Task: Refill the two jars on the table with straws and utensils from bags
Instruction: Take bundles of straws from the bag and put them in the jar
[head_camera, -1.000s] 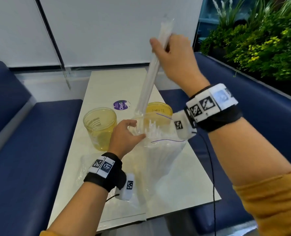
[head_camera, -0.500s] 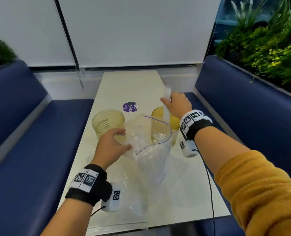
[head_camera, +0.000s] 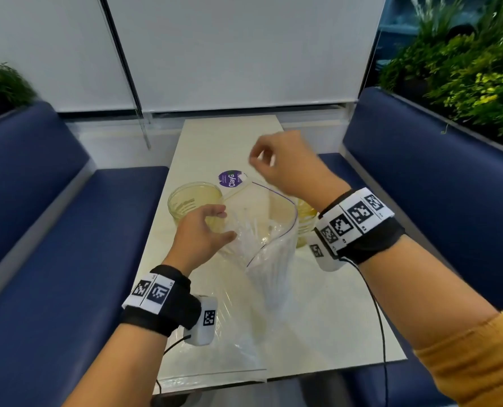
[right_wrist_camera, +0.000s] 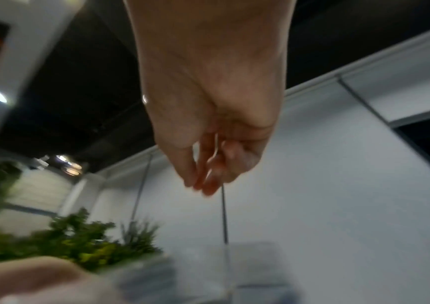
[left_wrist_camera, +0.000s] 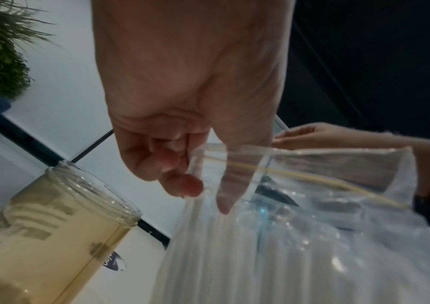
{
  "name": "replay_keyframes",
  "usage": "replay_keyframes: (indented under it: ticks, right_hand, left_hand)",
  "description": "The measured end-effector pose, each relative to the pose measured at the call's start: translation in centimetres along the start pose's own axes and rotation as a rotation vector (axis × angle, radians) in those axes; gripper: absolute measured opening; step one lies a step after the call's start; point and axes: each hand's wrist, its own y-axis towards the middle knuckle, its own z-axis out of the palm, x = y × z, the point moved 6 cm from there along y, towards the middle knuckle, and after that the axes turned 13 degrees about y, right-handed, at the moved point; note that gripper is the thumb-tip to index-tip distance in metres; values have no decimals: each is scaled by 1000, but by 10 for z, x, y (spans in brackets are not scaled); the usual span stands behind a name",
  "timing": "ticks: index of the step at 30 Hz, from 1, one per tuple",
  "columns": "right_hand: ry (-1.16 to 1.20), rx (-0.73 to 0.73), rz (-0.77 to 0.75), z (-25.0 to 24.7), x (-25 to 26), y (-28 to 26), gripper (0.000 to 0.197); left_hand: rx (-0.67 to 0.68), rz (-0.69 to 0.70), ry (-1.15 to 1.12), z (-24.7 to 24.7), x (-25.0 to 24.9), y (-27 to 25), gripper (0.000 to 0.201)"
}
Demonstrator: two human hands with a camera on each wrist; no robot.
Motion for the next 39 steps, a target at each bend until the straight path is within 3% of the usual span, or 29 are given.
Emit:
replay_keyframes:
  ticks: [2,5,7,16,22,25,28,32,36,39]
  right_hand:
    - [-43,280,17,33,15,-9,20]
    - [-284,711,193,72,5,-32,80]
    - [-381,825,228,86,-1,-41,101]
    - [-285,628,178,126,0,-43,60]
    - [-210,549,193,114,-1,-34,35]
    - [-123,475,211,97,6,-23,26]
    - [-45,404,172,78,23,-11,26]
    - [7,348,87,57,52,1,28]
    - [120,234,-3,48,65,6,34]
    - [344,141,49,51,55,-1,57]
  left_hand:
    - [13,11,-26,0,-2,-1,54]
    - [55,0,-89,1,1,-5,56]
    - [76,-10,-136,1,3,-7,53]
    - [104,-117,-357,0,7,-17,50]
    - [78,-125,-299,1,11,-18,41]
    - [106,-117,-284,4,10,-20,66]
    - [66,-84,-180,7,6,-19,82]
    - [-20,-63,-128,13,-4,-13,73]
    - [-94,-58,-167,16,-14,-7,44]
    - [-134,-37,-227,14,-19,-5,34]
